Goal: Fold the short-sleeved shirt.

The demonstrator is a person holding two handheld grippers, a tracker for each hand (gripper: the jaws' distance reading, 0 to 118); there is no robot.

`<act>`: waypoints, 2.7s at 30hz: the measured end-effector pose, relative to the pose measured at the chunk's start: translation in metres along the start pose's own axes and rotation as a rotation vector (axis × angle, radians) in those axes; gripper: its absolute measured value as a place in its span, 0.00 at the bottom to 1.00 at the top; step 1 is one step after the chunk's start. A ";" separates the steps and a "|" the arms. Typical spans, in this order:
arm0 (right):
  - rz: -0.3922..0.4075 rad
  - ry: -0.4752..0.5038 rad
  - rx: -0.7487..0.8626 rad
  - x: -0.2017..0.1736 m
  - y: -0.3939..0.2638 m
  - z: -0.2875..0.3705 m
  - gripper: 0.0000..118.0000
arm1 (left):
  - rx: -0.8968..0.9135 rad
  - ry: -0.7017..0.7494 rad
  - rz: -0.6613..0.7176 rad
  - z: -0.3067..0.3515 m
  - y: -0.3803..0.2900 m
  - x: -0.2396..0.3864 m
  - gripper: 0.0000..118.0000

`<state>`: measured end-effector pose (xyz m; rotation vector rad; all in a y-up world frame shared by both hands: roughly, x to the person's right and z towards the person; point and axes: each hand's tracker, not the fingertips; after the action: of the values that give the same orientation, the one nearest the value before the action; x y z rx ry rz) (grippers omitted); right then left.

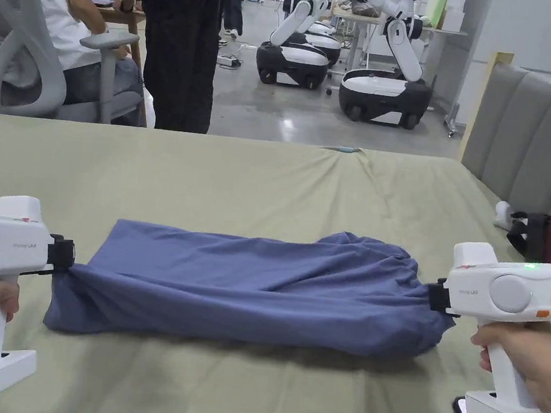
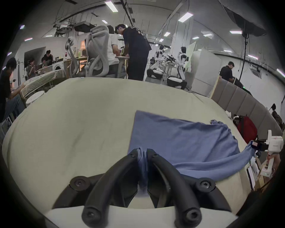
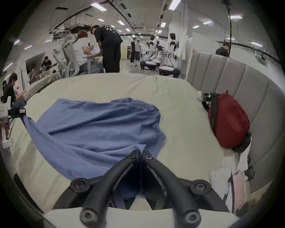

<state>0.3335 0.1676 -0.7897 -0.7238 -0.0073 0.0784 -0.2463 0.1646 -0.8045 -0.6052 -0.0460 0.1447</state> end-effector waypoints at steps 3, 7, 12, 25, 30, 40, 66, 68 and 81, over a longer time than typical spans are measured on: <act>-0.017 -0.003 0.003 0.003 0.019 -0.040 0.03 | 0.000 0.018 -0.001 -0.040 0.011 0.002 0.07; -0.022 -0.024 -0.037 0.001 0.027 -0.084 0.03 | -0.058 0.036 -0.002 -0.091 0.009 0.005 0.07; -0.001 -0.048 -0.080 -0.003 0.016 -0.139 0.03 | -0.128 0.086 -0.019 -0.133 -0.014 0.002 0.07; 0.026 -0.055 0.012 -0.014 0.014 -0.076 0.99 | -0.038 0.037 -0.076 -0.074 -0.011 0.013 0.91; 0.018 -0.059 -0.014 -0.019 0.006 -0.040 0.00 | -0.012 0.080 -0.073 -0.029 -0.020 0.018 0.00; 0.021 -0.004 -0.010 -0.026 -0.004 -0.022 0.00 | -0.052 0.062 -0.068 -0.023 -0.030 0.004 0.60; -0.099 0.000 -0.220 -0.015 -0.037 -0.099 0.70 | -0.196 0.057 -0.119 -0.068 -0.058 0.012 0.06; -0.060 0.039 -0.214 -0.017 -0.033 -0.094 0.54 | -0.195 0.057 -0.120 -0.068 -0.059 0.012 0.06; 0.113 0.030 -0.195 -0.025 -0.054 0.003 0.09 | -0.243 -0.040 -0.176 0.030 -0.074 0.010 0.06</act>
<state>0.3117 0.1278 -0.7511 -0.9197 0.0553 0.1765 -0.2301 0.1225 -0.7377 -0.8374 -0.1568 -0.0208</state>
